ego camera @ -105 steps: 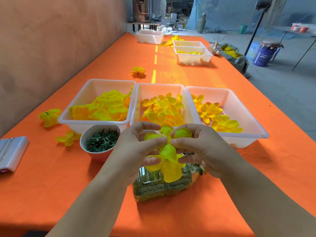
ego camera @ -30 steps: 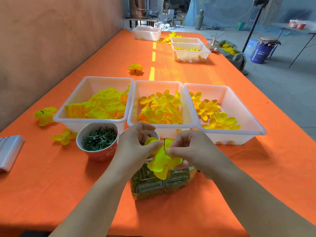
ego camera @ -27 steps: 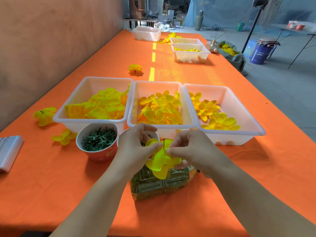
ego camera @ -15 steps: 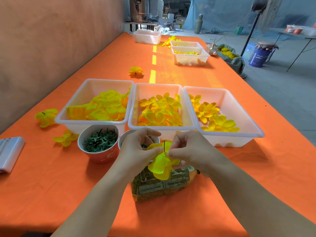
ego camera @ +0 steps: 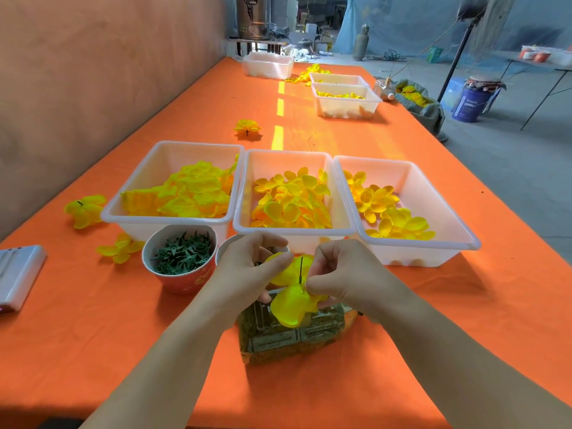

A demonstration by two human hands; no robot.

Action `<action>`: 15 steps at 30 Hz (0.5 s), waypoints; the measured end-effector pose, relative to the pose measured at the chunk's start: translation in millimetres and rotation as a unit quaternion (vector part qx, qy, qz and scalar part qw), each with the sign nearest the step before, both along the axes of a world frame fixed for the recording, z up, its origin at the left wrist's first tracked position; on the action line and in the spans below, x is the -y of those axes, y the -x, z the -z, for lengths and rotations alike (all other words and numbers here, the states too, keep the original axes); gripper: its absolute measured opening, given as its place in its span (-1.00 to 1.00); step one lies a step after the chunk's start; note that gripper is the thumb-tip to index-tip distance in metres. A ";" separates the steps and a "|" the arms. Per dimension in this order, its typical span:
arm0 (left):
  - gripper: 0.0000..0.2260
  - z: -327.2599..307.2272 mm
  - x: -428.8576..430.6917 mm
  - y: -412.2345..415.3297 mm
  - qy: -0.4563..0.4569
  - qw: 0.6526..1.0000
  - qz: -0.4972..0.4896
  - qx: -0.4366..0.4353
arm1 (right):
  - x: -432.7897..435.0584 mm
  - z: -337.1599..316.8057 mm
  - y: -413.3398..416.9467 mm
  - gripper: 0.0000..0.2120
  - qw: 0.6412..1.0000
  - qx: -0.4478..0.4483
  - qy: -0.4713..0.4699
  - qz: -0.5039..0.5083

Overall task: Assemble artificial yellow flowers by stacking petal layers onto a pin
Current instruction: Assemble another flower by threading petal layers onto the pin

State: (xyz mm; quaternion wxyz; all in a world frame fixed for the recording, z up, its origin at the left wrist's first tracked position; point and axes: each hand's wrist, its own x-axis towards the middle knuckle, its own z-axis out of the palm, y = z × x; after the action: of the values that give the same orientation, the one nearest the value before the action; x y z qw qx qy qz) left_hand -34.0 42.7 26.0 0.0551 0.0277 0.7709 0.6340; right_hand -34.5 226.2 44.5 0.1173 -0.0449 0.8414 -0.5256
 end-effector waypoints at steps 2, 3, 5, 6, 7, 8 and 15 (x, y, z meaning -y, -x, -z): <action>-0.75 -2.9 4.3 -1.6 -0.019 0.999 0.027 0.012 | 0.1 -0.8 -1.6 -0.87 1.000 -0.017 -0.019 0.009; -0.70 -3.8 5.5 -2.4 -0.028 0.999 0.044 0.014 | -0.2 -1.6 -2.8 -0.88 0.999 -0.026 -0.031 0.010; -0.65 -5.3 6.7 -2.5 -0.040 0.997 0.063 0.014 | -2.0 -3.1 -4.2 -0.90 0.999 -0.029 -0.036 0.009; -0.65 -5.4 7.0 -1.8 -0.046 0.997 0.063 0.012 | -3.6 -4.2 -4.8 -0.92 0.999 -0.022 -0.030 0.012; -0.66 -4.9 7.1 -1.4 -0.053 0.997 0.060 0.009 | -5.8 -5.3 -5.0 -0.93 0.999 -0.011 -0.018 0.024; -0.67 -3.9 7.3 -1.2 -0.058 0.997 0.057 0.008 | -8.7 -6.2 -4.9 -0.94 0.999 0.004 0.005 0.043; -0.75 0.0 4.9 -4.2 -0.023 0.999 0.043 -0.001 | -32.5 10.6 -15.4 -0.85 0.978 0.136 0.117 0.108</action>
State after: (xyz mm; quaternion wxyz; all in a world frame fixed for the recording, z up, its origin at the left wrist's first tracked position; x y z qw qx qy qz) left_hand -29.8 37.8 26.0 0.0812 0.0624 0.7545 0.6483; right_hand -19.1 258.7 33.9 0.1672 0.1050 0.7504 -0.6308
